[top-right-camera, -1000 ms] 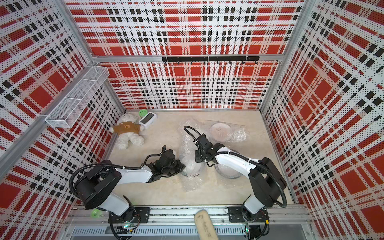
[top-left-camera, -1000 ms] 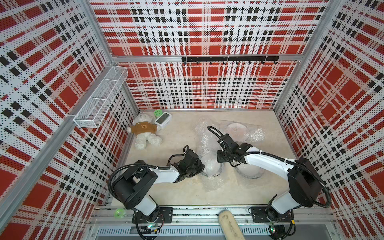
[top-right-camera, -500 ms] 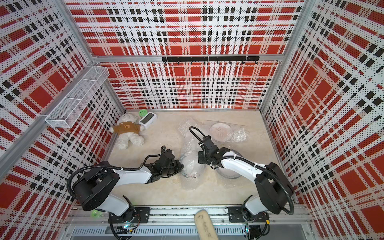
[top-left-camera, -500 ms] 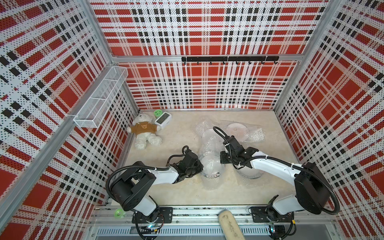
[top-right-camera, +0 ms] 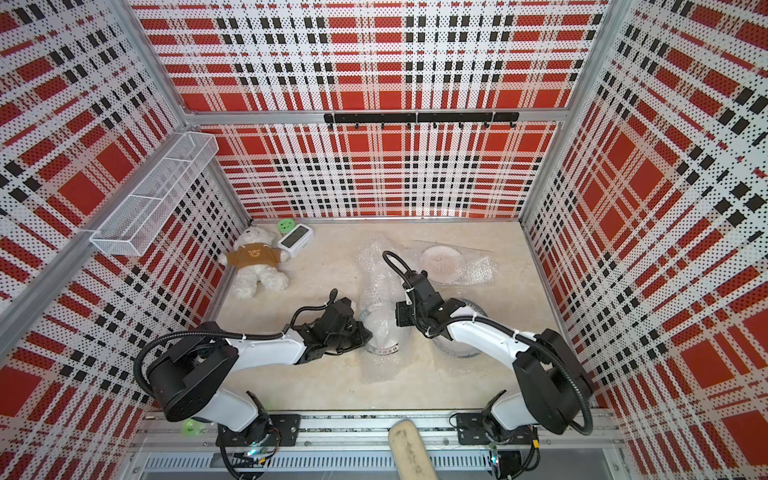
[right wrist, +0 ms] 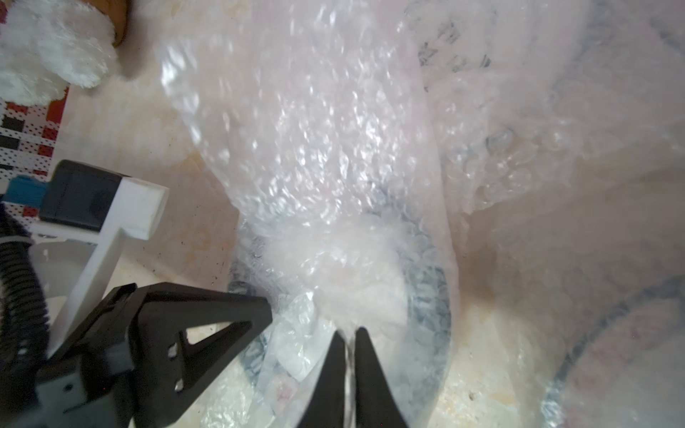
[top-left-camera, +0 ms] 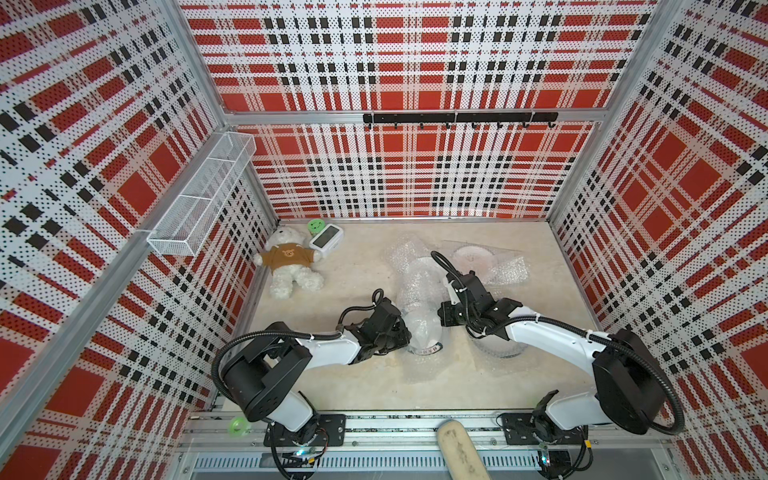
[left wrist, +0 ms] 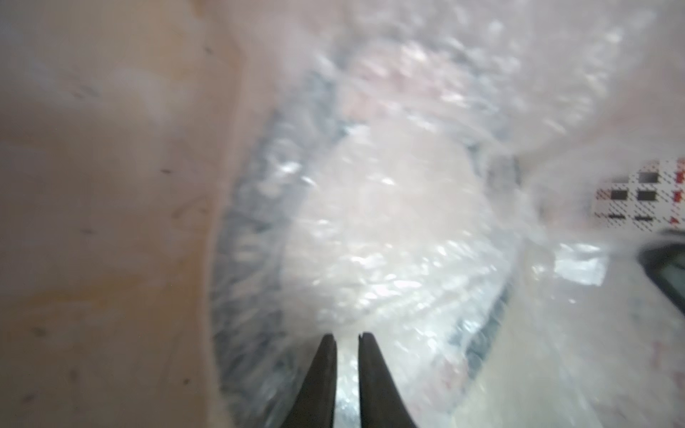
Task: Unpack dinner plates from bubble wrap
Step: Unwrap the bubble wrap.
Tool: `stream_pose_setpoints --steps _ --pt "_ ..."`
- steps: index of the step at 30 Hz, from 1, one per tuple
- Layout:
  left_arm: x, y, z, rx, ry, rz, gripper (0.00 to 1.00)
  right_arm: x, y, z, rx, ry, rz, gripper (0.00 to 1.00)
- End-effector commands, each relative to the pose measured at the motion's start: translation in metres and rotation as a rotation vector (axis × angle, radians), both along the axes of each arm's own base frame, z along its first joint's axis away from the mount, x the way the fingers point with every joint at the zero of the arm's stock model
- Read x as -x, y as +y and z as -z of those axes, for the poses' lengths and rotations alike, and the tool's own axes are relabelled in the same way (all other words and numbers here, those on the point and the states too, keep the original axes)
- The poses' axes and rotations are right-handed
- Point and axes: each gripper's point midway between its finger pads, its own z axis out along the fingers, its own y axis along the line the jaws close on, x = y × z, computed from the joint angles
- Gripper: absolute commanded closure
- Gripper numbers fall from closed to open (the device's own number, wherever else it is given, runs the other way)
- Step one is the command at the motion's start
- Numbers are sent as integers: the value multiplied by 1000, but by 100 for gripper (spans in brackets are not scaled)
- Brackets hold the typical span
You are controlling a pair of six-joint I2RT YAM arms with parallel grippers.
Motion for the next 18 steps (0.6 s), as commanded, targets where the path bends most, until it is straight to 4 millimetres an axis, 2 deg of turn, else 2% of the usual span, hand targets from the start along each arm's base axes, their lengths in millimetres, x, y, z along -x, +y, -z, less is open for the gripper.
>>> stream_pose_setpoints --steps 1,5,8,11,15,18 --pt "3 -33 -34 135 -43 120 81 -10 13 -9 20 -52 -32 81" --pt "1 -40 -39 147 -50 120 81 -8 15 -6 111 -56 -45 62" --pt "-3 -35 -28 110 -39 89 82 -8 19 -5 119 -41 -52 57" --pt "-4 -24 -12 56 -16 51 84 -7 30 -4 106 -28 -76 47" --pt "-2 -16 4 27 18 38 86 -11 40 9 148 4 -70 42" --pt "-1 -14 6 30 17 37 88 -16 44 19 160 29 -51 39"
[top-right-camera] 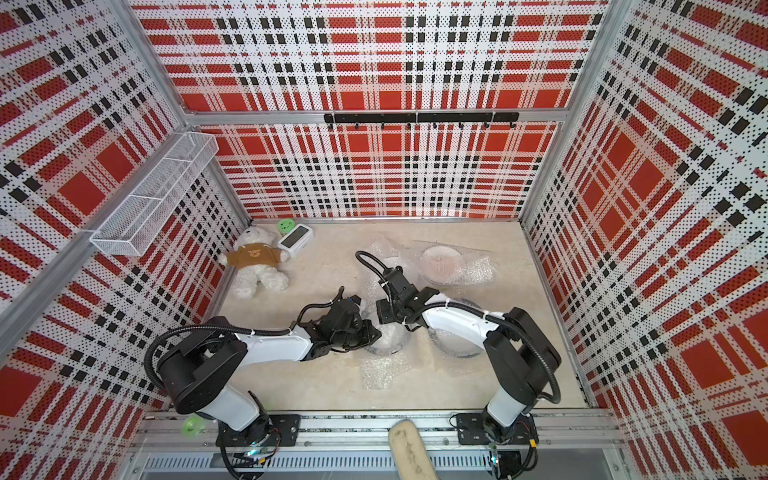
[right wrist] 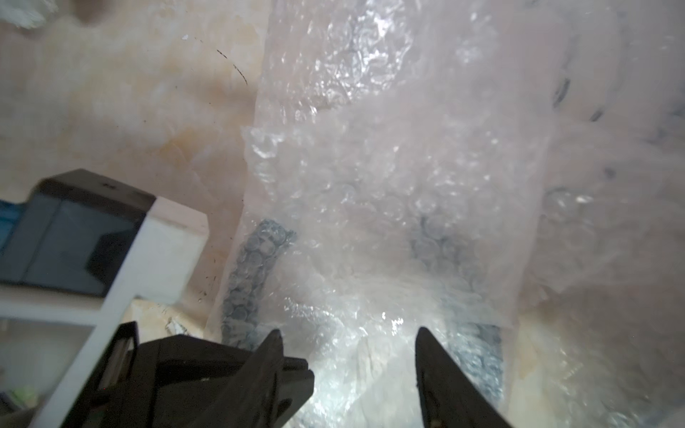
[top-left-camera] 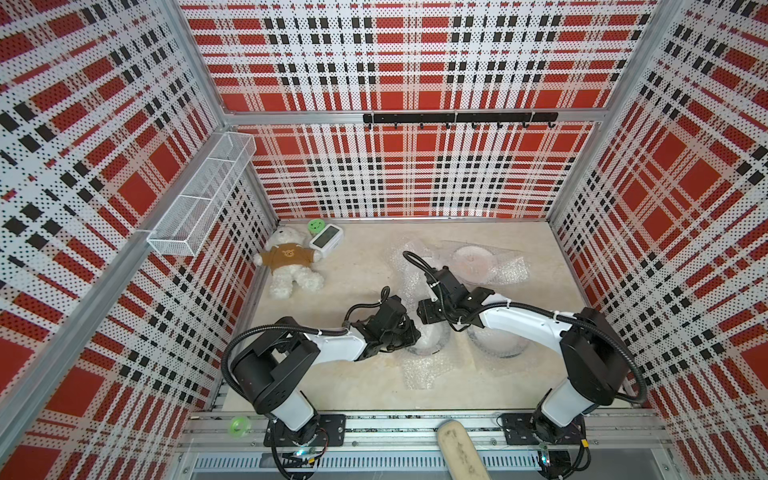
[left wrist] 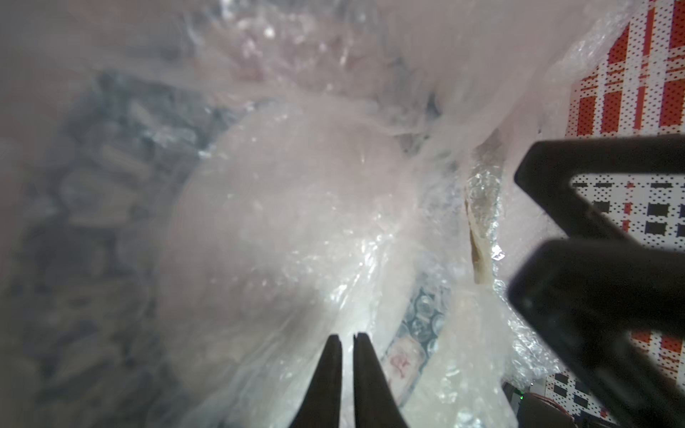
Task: Unpack dinner plates from bubble wrap
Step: Unwrap the bubble wrap.
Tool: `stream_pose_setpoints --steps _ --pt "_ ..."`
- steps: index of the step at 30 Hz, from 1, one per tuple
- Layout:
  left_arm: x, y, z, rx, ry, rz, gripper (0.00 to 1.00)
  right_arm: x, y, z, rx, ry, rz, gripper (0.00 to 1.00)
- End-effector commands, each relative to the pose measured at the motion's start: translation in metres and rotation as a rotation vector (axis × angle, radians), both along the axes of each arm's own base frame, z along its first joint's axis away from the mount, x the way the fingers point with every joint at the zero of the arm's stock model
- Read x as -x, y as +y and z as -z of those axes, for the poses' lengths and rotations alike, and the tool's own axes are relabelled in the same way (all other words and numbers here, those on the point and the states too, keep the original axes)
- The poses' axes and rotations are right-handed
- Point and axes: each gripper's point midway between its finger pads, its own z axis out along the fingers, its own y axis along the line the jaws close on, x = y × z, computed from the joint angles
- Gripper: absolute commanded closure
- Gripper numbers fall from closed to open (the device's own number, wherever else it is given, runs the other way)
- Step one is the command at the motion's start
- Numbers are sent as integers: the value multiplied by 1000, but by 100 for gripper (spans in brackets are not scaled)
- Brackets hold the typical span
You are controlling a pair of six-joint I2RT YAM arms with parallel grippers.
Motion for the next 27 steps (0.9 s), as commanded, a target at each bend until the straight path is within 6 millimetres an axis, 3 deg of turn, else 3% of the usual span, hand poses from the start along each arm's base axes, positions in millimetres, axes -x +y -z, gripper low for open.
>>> stream_pose_setpoints --steps 1,7,10,14,18,21,25,27 --pt "1 11 10 -24 15 -33 88 -6 4 7 26 16 35 37" --pt "7 25 24 -53 45 -58 91 -14 6 21 51 28 74 26" --pt "9 28 29 -61 53 -63 91 -17 -1 28 111 23 118 27" --pt "10 29 32 -62 57 -66 91 -22 -13 35 185 -14 197 33" --pt "11 29 34 -68 61 -67 91 -22 -11 38 181 -26 217 33" --pt "12 32 37 -72 66 -74 91 -21 -11 42 180 -20 216 40" --pt "13 33 41 -77 71 -78 92 -16 -13 40 167 -23 203 55" --pt "13 32 42 -73 74 -77 92 -11 -7 32 150 -8 158 54"
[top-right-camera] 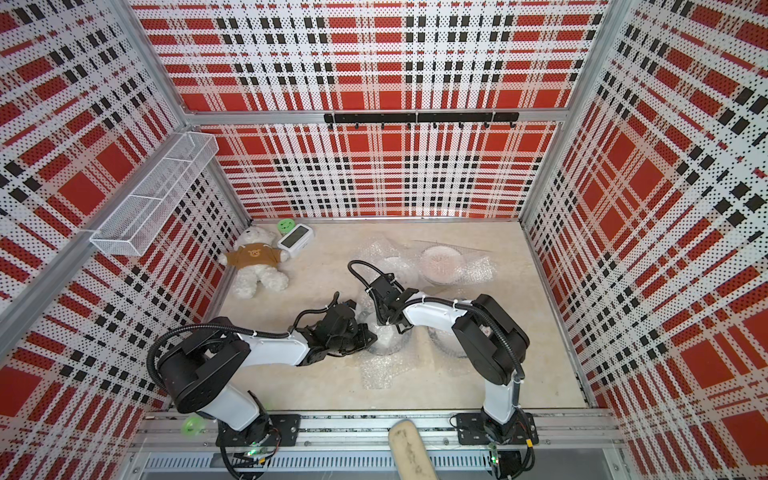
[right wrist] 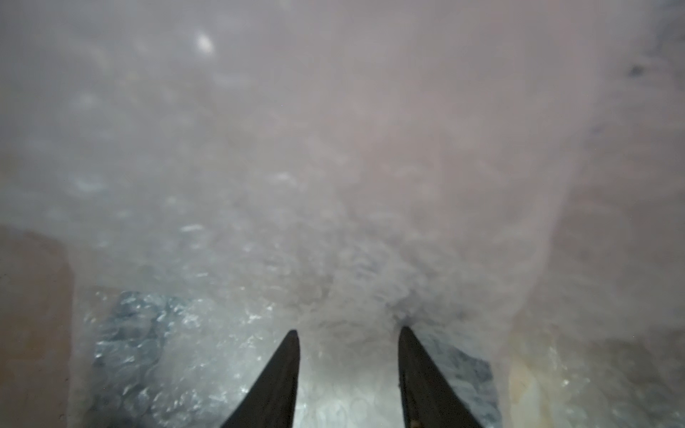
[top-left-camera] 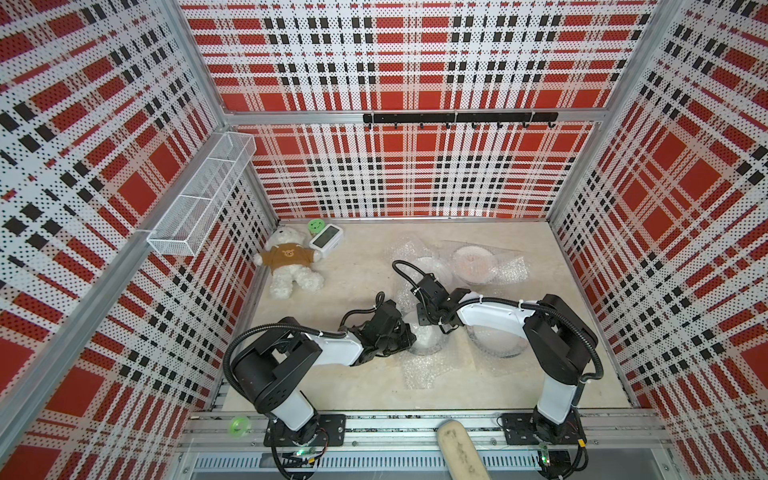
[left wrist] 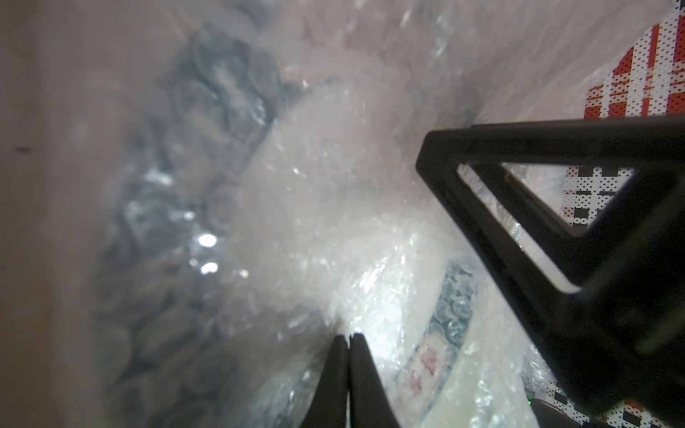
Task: Unpack dinner plates from bubble wrap
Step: Unwrap the bubble wrap.
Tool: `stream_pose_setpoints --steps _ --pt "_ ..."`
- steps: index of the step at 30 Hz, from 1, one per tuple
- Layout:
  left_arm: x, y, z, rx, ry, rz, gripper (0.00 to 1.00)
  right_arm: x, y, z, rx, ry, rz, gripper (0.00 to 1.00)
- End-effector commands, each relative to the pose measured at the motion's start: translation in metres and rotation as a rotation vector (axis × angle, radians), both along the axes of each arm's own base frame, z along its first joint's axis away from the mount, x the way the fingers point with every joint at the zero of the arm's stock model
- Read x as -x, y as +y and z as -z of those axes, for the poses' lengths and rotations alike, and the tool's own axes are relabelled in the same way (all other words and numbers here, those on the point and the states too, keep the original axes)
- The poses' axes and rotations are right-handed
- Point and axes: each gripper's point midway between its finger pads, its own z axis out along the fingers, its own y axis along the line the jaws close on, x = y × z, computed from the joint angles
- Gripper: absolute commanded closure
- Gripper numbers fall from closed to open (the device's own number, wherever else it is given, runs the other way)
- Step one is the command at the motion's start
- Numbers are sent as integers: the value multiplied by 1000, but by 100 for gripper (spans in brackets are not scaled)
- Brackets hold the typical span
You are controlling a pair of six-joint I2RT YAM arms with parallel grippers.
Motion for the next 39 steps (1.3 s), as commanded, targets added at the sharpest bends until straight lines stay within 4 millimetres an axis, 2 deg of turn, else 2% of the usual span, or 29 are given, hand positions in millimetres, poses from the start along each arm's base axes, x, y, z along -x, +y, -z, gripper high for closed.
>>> stream_pose_setpoints --steps 1,4,6,9,13,22,27,32,39 --pt "11 18 28 -77 69 -30 92 7 9 -21 -48 -25 -46 53" --pt "11 19 28 -81 67 -36 91 19 12 -47 -89 -63 -114 53" --pt "11 20 29 -83 68 -39 91 24 7 -52 -71 -62 -148 52" --pt "12 21 31 -86 75 -38 92 38 7 -48 -60 -8 -213 50" --pt "13 23 33 -87 77 -43 92 51 2 -30 -27 43 -257 50" --pt "13 22 32 -85 77 -43 92 51 -3 -1 76 72 -252 49" --pt "13 22 32 -85 77 -43 92 47 -7 5 135 56 -241 56" --pt "13 22 33 -86 81 -46 92 41 -16 7 210 32 -210 70" --pt "14 23 36 -91 86 -46 92 38 -6 3 167 23 -215 82"
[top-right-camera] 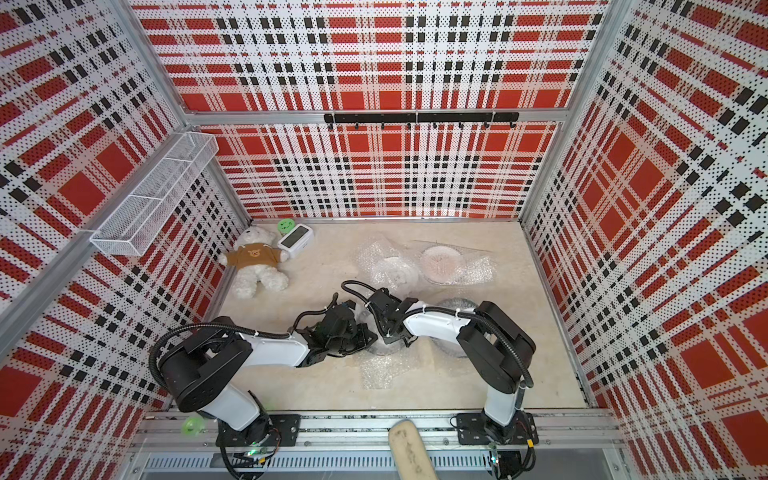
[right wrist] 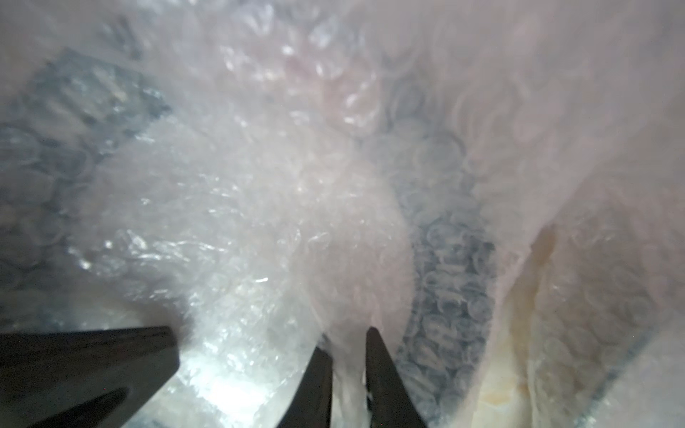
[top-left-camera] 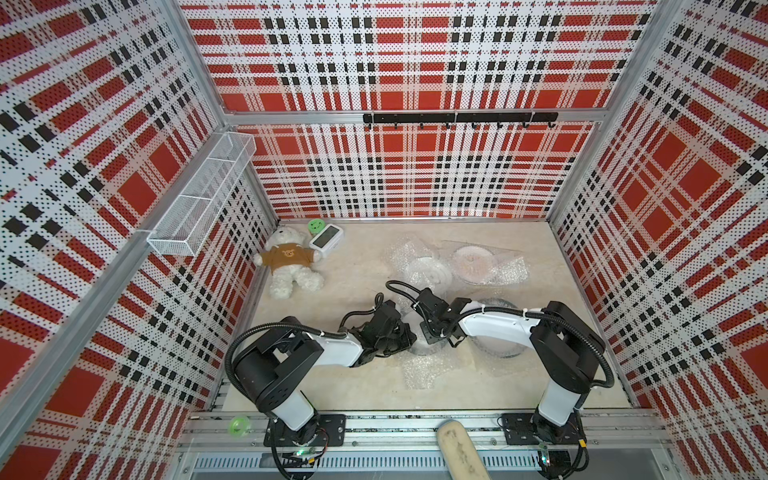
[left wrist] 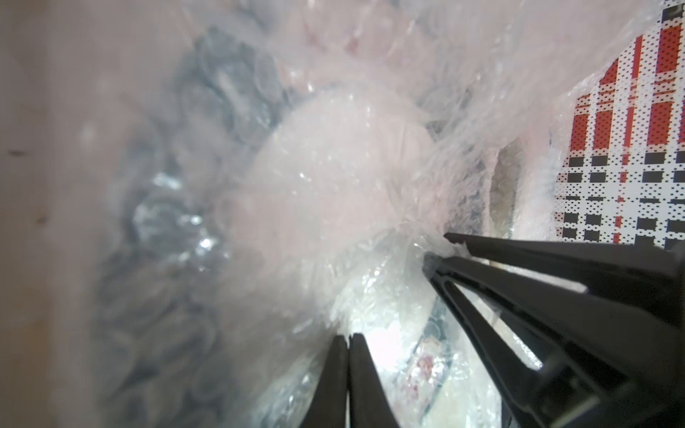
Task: Unpack dinner plates from bubble wrap
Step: Unwrap the bubble wrap.
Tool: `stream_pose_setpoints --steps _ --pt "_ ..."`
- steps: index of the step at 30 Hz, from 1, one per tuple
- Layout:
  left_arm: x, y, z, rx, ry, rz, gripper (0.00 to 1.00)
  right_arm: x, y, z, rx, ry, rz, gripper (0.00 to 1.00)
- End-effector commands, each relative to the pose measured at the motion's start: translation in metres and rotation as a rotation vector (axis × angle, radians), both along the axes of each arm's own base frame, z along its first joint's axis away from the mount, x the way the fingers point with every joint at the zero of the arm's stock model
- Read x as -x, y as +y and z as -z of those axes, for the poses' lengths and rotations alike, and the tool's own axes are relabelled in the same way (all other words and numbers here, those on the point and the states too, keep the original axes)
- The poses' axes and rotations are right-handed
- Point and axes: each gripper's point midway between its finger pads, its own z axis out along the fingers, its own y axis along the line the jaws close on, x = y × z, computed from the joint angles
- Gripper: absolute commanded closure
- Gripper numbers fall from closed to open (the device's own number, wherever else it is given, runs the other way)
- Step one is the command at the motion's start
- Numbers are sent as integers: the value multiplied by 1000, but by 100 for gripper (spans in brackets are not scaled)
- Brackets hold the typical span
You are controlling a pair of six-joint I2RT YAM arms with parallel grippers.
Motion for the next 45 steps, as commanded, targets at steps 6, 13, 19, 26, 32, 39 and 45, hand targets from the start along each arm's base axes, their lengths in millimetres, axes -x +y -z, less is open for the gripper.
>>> stream_pose_setpoints --steps 6,13,19,26,32,39,45 --pt "18 27 39 -121 100 -35 92 -12 14 -13 -41 -48 5 92" --pt "22 31 44 -134 114 -42 92 -19 18 -20 -70 -78 18 100" --pt "27 39 50 -151 132 -55 93 -28 11 -25 -193 -59 103 100" --pt "30 44 55 -173 149 -69 93 -36 -9 -30 -300 -55 203 100" --pt "32 48 63 -199 175 -81 94 -38 -13 -30 -337 -51 231 100" --pt "34 47 64 -205 179 -76 93 -44 -23 -29 -375 -49 273 100" --pt "36 54 67 -225 186 -92 94 -50 -26 -38 -399 -76 285 100"
